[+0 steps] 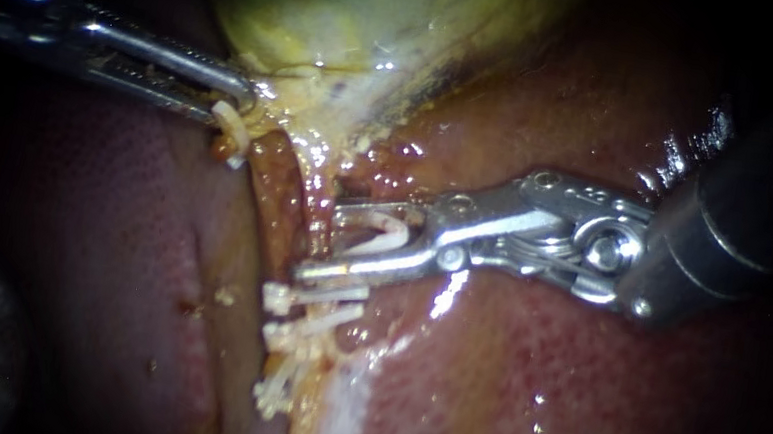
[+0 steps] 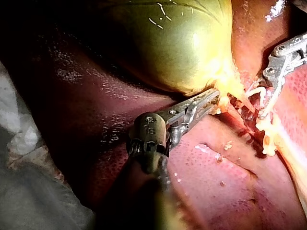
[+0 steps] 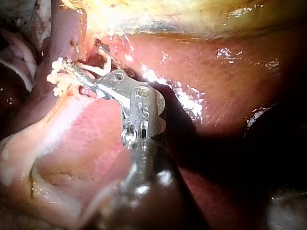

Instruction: Clipping third clip right tube

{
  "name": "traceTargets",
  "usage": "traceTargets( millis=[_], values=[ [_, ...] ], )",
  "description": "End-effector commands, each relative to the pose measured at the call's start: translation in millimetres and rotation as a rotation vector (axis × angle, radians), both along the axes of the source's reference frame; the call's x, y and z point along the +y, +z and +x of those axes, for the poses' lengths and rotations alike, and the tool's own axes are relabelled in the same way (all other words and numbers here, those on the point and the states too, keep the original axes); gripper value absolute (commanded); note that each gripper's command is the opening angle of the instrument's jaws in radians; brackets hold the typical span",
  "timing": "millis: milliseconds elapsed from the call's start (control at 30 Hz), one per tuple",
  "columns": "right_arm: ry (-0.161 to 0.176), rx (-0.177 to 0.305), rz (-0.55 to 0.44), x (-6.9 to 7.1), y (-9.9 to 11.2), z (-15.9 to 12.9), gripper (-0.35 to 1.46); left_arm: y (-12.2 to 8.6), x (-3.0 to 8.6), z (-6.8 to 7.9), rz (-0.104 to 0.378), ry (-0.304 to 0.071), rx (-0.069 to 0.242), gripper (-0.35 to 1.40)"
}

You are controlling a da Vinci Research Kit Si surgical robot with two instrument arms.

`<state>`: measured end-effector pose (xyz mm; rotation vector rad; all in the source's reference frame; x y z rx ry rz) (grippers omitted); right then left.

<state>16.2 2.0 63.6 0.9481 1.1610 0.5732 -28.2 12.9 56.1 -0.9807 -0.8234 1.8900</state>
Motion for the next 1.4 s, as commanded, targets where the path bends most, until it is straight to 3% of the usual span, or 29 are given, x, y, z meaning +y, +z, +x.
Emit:
traceTargets(
  millis=[33, 400, 733, 1133, 1400],
  values=[
    [0.0, 0.0, -0.001, 0.0, 0.1, 0.1, 0.47, 0.0, 0.0, 0.0, 0.0, 0.0, 0.0, -0.35],
    [0.011, -0.004, 0.024, -0.1, 0.0, 1.4, 0.47, 0.0, 0.0, 0.0, 0.0, 0.0, 0.0, -0.35],
    [0.059, 0.042, 0.088, -0.7, -0.9, 3.3, 0.48, 0.0, 0.0, 0.0, 0.0, 0.0, 0.0, -0.35],
    [0.095, 0.055, 0.103, -0.4, -1.3, 3.6, 0.49, 0.0, 0.0, 0.0, 0.0, 0.0, 0.0, -0.35],
    [0.115, 0.095, 0.135, 0.6, -4.2, 3.7, 0.48, 0.0, 0.0, 0.0, 0.0, 0.0, 0.0, -0.35]
  ],
)
